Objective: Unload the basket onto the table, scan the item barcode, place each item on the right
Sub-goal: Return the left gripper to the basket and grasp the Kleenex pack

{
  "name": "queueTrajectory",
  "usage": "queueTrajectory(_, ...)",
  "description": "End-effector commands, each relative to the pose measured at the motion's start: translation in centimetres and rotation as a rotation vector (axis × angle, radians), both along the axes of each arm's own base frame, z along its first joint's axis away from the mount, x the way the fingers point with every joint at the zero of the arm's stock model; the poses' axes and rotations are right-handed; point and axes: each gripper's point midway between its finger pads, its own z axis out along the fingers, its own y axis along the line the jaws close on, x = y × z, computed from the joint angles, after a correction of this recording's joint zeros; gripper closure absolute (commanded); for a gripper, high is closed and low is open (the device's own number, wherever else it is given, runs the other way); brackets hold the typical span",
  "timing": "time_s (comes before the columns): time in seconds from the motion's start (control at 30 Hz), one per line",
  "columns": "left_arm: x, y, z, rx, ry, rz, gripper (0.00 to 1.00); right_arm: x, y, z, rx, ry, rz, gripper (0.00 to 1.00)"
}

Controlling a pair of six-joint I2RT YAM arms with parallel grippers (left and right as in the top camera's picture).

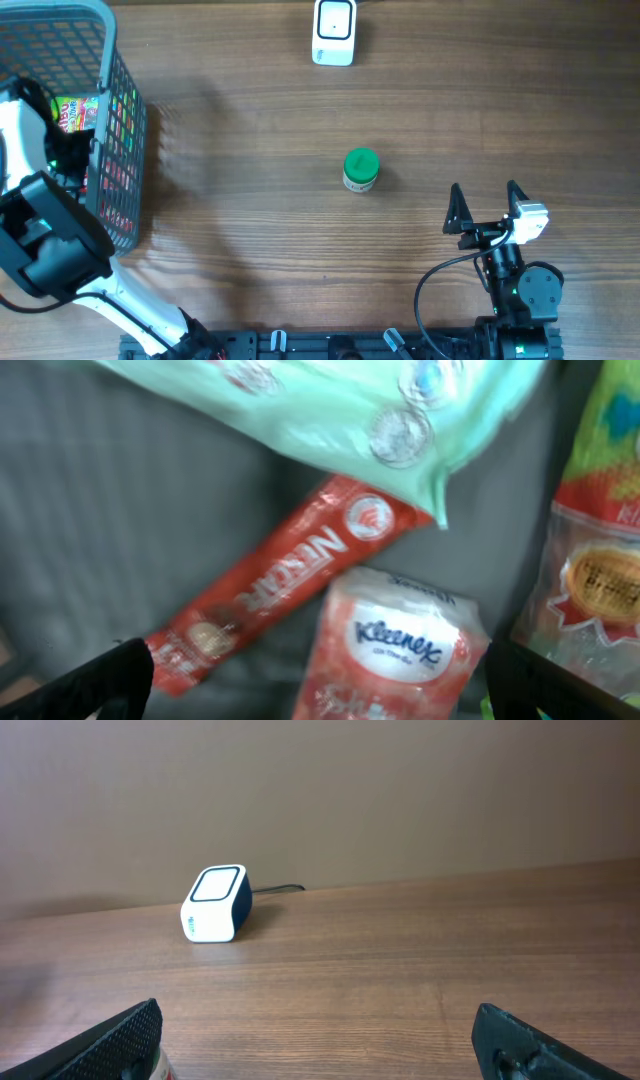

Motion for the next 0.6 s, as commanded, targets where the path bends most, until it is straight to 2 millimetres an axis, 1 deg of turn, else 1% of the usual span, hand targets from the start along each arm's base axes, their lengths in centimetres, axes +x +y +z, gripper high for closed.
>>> queueTrajectory(0.0, 0.9, -2.0, -1.4, -0.063, -0.023, -0.101, 0.00, 0.0, 0.0, 0.1, -0.016, -0.005, -0.002, 0.00)
queueTrajectory(0.2, 1.9, -2.5, -1.5, -0.049, -0.045, -0.126, 0.00, 0.0, 0.0, 0.1, -0.016, -0.005, -0.002, 0.00)
queueTrajectory(0.33, 1.9, -2.5, -1.5, -0.049, -0.045, -0.126, 0.00, 0.0, 0.0, 0.1, -0.016, -0.005, -0.002, 0.00)
queueTrajectory(0.43, 1.9, -2.6, -1.6, -0.051, -0.043, -0.127, 0.03, 0.0, 0.0, 0.1, -0.016, -0.005, -0.002, 0.00)
queueTrajectory(0.5, 1.9, -2.8, -1.9, -0.053, -0.041, -0.128, 0.03, 0.0, 0.0, 0.1, -0.016, -0.005, -0.002, 0.00)
queueTrajectory(0.57, 1.9, -3.3, -2.6, -0.055, -0.044, -0.137, 0.04, 0.0, 0.0, 0.1, -0.016, -0.005, -0.002, 0.00)
